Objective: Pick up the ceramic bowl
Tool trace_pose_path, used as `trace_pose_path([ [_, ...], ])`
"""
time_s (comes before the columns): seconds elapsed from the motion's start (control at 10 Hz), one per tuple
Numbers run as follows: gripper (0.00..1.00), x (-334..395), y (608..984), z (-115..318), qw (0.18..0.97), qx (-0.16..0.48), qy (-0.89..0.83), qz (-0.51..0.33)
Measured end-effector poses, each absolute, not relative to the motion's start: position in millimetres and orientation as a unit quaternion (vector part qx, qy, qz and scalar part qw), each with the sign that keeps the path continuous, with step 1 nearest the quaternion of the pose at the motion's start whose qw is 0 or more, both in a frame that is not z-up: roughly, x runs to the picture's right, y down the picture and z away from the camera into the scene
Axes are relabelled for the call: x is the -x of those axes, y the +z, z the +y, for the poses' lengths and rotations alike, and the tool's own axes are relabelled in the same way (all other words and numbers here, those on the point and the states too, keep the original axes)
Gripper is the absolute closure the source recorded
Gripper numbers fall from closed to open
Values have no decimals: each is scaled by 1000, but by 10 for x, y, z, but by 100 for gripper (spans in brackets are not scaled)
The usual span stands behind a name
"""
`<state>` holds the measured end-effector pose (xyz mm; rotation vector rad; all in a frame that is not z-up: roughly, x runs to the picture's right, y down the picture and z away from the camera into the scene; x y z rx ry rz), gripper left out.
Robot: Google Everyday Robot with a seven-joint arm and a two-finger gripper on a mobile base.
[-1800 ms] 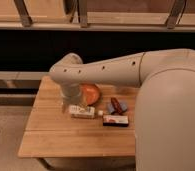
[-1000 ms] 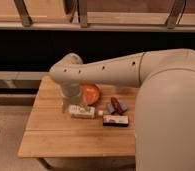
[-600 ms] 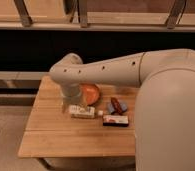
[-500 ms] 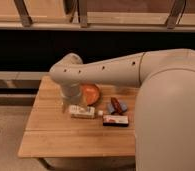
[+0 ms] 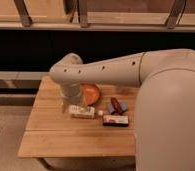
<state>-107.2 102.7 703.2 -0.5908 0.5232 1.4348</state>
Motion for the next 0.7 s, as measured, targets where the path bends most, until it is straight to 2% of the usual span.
trace_pose_path([
  [0.4, 35, 1087, 7087, 943, 695, 254, 637, 214],
  [0.7, 35, 1228, 7360, 513, 755, 241, 599, 114],
])
